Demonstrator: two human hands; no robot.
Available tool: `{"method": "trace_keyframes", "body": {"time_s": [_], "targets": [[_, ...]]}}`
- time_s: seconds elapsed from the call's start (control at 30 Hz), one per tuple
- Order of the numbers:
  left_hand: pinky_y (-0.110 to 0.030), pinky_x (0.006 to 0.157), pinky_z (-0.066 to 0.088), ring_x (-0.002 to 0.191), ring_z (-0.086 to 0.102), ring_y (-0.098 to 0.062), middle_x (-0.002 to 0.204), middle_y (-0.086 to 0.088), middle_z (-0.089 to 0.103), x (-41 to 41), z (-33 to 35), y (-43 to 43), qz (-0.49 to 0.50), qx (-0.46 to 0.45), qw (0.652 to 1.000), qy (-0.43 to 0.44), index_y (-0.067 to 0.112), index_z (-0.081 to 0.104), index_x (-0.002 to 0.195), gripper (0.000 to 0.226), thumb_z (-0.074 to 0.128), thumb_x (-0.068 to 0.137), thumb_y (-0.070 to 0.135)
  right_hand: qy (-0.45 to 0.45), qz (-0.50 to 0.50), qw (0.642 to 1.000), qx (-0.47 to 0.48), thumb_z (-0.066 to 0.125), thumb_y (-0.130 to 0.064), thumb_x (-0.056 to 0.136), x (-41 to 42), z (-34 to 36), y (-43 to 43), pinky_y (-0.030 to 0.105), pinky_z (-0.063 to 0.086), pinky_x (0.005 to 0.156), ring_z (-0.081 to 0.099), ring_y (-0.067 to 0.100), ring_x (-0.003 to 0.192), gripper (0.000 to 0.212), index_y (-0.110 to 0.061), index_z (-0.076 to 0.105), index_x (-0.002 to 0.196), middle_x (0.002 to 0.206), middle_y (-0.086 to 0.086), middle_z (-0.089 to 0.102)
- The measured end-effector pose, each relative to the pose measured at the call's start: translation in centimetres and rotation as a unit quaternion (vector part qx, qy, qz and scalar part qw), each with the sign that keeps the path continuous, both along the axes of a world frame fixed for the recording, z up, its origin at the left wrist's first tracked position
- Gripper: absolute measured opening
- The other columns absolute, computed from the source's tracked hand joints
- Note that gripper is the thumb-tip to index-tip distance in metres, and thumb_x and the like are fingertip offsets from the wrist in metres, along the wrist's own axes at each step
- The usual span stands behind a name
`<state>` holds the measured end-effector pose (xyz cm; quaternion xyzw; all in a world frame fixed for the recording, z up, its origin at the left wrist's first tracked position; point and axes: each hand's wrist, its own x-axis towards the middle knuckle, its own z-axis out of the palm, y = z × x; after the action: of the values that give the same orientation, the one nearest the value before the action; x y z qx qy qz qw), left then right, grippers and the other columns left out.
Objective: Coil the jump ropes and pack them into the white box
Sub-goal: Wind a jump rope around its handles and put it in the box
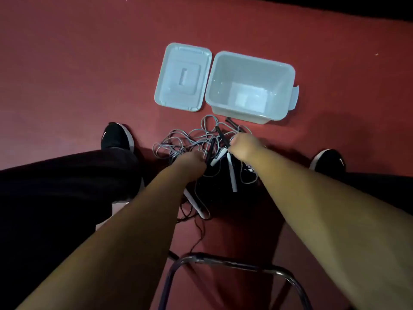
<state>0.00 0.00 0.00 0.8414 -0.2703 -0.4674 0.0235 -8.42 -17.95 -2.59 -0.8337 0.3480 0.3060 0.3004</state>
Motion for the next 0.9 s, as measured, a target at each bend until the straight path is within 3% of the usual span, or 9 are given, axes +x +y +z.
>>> {"method": "trace_keyframes", "body": {"time_s": [0.1,0.17,0.27,0.37,0.47,0.6,0.73,0.8,0.9], "targets": [[-0.032,0.079,0.048,0.097,0.067,-0.036,0.097,-0.016,0.068,0.6,-2.0,0.7,0.019,0.01,1.0,0.011,0.012,0.065,0.09,0.016,0.053,0.093,0.022,0.001,-0.027,0.999,-0.024,0.069,-0.018,0.093,0.5,-1.9,0.7,0.029,0.035,0.054,0.062,0.03,0.075,0.014,-0.015,0.062,0.082,0.08,0.006,0.063],[-0.031,0.078,0.044,0.091,0.063,-0.032,0.091,-0.012,0.062,0.5,-1.8,0.5,0.037,0.01,0.999,0.018,0.014,0.058,0.085,0.013,0.053,0.094,0.02,0.011,-0.017,0.999,-0.046,0.07,-0.014,0.093,0.5,-2.4,1.4,0.032,0.048,0.064,0.067,0.033,0.086,0.005,-0.015,0.066,0.096,0.096,0.009,0.068],[-0.033,0.075,0.044,0.092,0.063,-0.034,0.092,-0.016,0.064,0.5,-1.1,0.1,0.072,-0.019,0.997,0.028,0.005,0.06,0.086,0.018,0.053,0.097,0.017,0.009,-0.004,0.998,-0.057,0.069,-0.008,0.093,0.1,-3.1,2.0,0.039,0.056,0.081,0.068,0.037,0.106,0.028,-0.011,0.059,0.119,0.118,0.014,0.066],[-0.041,0.077,0.056,0.082,0.065,-0.037,0.095,-0.026,0.072,0.7,-1.6,-0.1,0.127,-0.039,0.99,0.057,-0.005,0.065,0.089,0.023,0.052,0.095,0.013,0.003,-0.021,0.998,-0.057,0.06,0.001,0.092,-0.2,-3.5,2.3,0.038,0.053,0.082,0.067,0.039,0.109,0.035,-0.008,0.055,0.125,0.12,0.018,0.065],[-0.036,0.073,0.053,0.08,0.066,-0.036,0.095,-0.024,0.073,1.2,-2.0,-0.3,0.149,-0.05,0.986,0.049,0.003,0.065,0.082,0.022,0.05,0.093,0.015,0.006,-0.024,0.999,-0.027,0.059,-0.004,0.092,-0.3,-2.9,2.4,0.033,0.049,0.077,0.063,0.033,0.099,0.036,-0.012,0.056,0.127,0.118,0.014,0.064],[-0.037,0.088,0.054,0.109,0.068,-0.038,0.119,-0.018,0.071,1.5,-1.0,-0.7,0.194,-0.069,0.978,0.028,0.011,0.066,0.122,0.031,0.054,0.095,0.02,0.027,-0.033,0.998,0.043,0.057,-0.008,0.092,-0.3,-0.8,2.0,0.039,0.062,0.081,0.072,0.027,0.088,0.029,-0.016,0.059,0.12,0.106,0.011,0.073],[-0.048,0.098,0.056,0.116,0.066,-0.039,0.135,-0.018,0.064,1.6,0.6,-0.7,0.213,-0.108,0.971,0.023,0.022,0.037,0.156,0.068,0.059,0.092,0.014,0.05,-0.095,0.984,0.139,0.042,-0.007,0.1,-0.8,3.1,1.6,0.039,0.066,0.077,0.08,0.021,0.074,0.054,-0.017,0.043,0.153,0.099,0.006,0.077],[-0.048,0.087,0.061,0.108,0.069,-0.04,0.145,-0.019,0.056,1.5,1.8,-0.5,0.226,-0.141,0.963,0.045,0.031,0.027,0.162,0.086,0.061,0.087,0.006,0.015,-0.078,0.989,0.122,0.042,-0.005,0.098,-1.1,6.1,1.2,0.033,0.059,0.07,0.074,0.017,0.069,0.046,-0.02,0.051,0.14,0.095,0.003,0.074],[-0.034,0.064,0.057,0.093,0.072,-0.032,0.147,-0.016,0.05,1.2,4.5,-0.9,0.249,-0.185,0.948,0.075,0.034,0.017,0.165,0.099,0.067,0.087,-0.001,-0.056,-0.035,0.995,0.075,0.05,-0.01,0.092,-1.8,11.9,0.8,0.034,0.04,0.066,0.055,0.024,0.073,0.012,-0.017,0.06,0.094,0.082,0.004,0.061]]}}
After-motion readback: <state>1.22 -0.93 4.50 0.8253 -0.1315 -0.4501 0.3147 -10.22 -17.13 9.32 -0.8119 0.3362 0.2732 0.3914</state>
